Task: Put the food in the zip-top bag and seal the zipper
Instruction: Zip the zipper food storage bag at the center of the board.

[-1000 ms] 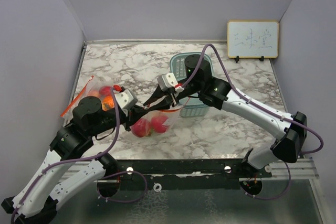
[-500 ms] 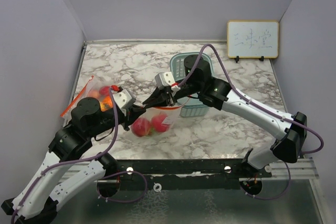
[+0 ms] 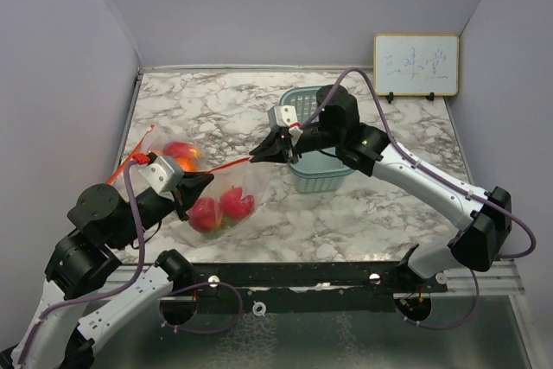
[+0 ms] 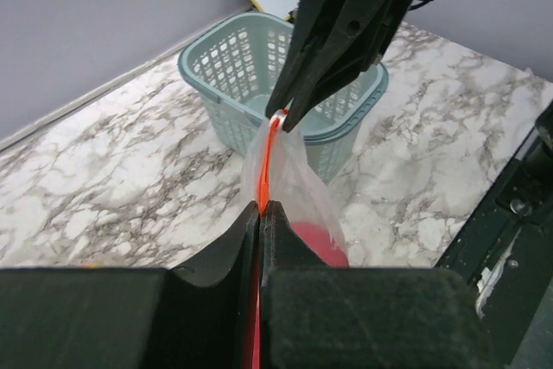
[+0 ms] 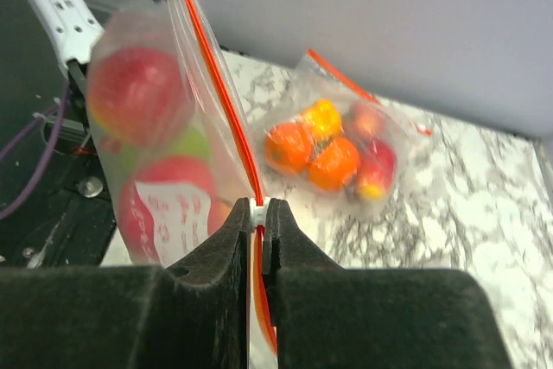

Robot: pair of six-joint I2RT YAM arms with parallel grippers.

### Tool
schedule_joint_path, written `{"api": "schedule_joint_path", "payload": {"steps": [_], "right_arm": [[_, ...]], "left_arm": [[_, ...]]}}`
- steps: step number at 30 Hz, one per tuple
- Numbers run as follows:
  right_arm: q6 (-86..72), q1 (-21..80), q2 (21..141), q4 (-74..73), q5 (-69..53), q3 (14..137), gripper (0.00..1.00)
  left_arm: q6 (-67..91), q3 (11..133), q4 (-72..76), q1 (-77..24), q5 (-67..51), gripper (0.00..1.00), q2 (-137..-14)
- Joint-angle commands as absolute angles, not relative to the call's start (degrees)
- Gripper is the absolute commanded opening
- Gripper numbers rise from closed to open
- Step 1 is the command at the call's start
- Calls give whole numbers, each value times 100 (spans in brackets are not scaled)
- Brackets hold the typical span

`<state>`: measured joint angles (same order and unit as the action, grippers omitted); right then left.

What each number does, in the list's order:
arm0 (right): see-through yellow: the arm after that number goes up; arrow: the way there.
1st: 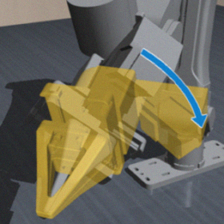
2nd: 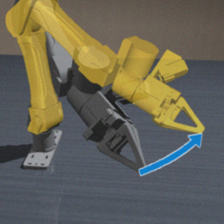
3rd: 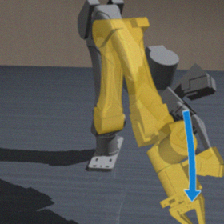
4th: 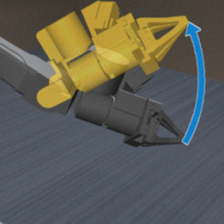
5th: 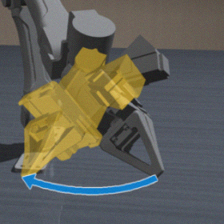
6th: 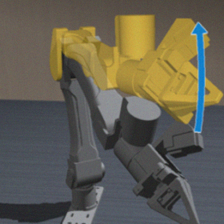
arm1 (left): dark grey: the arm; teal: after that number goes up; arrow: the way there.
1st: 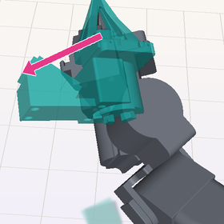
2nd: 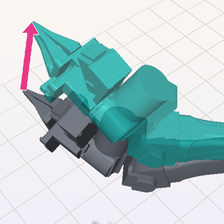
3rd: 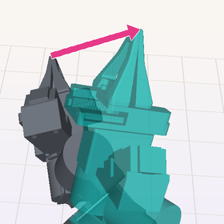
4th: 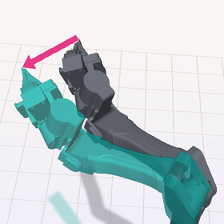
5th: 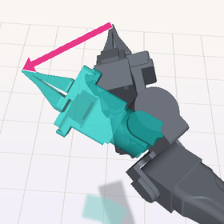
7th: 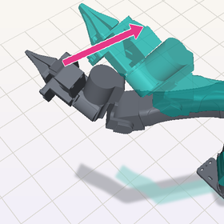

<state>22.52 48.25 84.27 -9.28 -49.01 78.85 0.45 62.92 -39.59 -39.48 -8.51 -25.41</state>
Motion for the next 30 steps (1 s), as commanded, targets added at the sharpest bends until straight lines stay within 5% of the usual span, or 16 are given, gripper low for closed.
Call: {"api": "schedule_joint_path", "payload": {"steps": [1, 8, 15, 16, 22, 30], "right_arm": [[2113, 4211, 8300, -1150, -4508, 7401, 2], [1934, 3774, 8156, -792, -4363, 6783, 2], [1646, 3683, 8191, -428, -4030, 6585, 2], [1522, 3683, 8183, -351, -3867, 6617, 8], [169, 3683, 8129, -57, -2687, 7038, 99], [-1021, 3683, 8076, -669, -446, 7203, 99]], "left_arm": [[50, 6603, -3787, -3952, 173, 0, -2418], [87, 6556, -3518, -3954, 1669, 0, -2292], [118, 6288, -3126, -3955, 1658, 0, -2274], [149, 6247, -3086, -3951, 1653, 0, -2296], [578, 5453, -1945, -3953, 1943, 0, -2347], [2109, 3895, 61, -3954, 4320, 0, -2949]]}}
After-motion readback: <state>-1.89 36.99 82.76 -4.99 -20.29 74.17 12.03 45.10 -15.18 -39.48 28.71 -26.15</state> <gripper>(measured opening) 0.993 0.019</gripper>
